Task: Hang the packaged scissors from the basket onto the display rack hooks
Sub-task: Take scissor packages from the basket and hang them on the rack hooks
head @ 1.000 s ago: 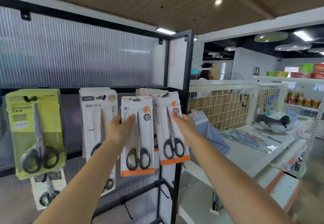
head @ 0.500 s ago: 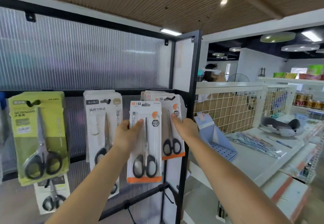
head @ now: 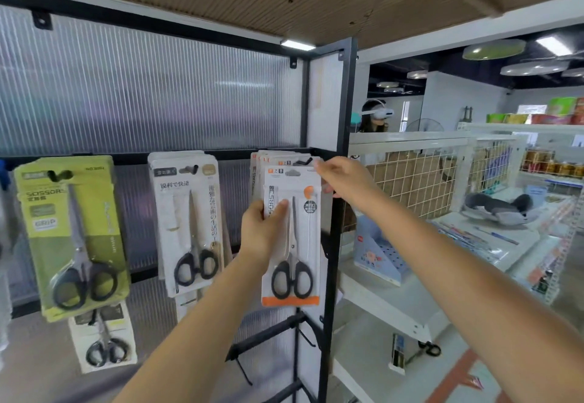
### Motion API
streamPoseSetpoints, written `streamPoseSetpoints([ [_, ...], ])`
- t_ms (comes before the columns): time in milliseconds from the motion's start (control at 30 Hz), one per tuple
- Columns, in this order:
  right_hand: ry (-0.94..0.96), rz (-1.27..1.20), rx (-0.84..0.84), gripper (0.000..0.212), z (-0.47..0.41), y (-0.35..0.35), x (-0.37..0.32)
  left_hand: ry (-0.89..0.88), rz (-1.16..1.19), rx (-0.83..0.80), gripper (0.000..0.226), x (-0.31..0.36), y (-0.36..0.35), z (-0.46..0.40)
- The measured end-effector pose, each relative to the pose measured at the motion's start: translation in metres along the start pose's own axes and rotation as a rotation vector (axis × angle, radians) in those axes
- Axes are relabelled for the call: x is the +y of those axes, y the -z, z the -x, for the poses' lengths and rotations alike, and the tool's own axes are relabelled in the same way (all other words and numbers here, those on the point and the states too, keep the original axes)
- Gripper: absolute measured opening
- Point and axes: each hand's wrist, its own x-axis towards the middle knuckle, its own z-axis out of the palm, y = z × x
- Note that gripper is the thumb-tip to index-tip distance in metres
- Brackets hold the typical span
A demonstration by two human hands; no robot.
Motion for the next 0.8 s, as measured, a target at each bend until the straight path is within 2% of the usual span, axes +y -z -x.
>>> streamPoseSetpoints([
  [200, 0.035, 0.088, 0.042, 0.02, -0.003, 0.008, 0.001, -0.052, -0.008, -0.06, 0.02, -0.006, -0.014, 0.002],
  [267, 0.047, 0.052, 0.055, 0.02, -0.006, 0.013, -0.001, 0.002, -0.011, -0.11, 0.026, -0.01, -0.01, 0.002],
  [367, 0.058, 0.029, 0.085, 0.025, -0.014, 0.02, -0.004, 0.176, -0.009, -0.308, 0.021, -0.019, -0.002, 0.004],
  [433, 0.058, 0.049, 0.094, 0.026, -0.021, 0.021, -0.004, 0.215, -0.069, -0.378, 0.021, -0.026, 0.002, 0.006],
  [567, 0.048, 0.074, 0.1, 0.027, -0.033, 0.013, -0.001, 0.199, -0.087, -0.361, 0.022, -0.036, 0.003, 0.0],
  [700, -0.052, -0.054, 0.136, 0.029, -0.041, 0.004, 0.006, 0.157, -0.169, -0.319, 0.027, -0.041, 0.001, -0.009],
  [800, -0.098, -0.079, 0.135, 0.026, -0.046, 0.002, 0.011, 0.137, -0.21, -0.3, 0.023, -0.045, 0.0, -0.014],
])
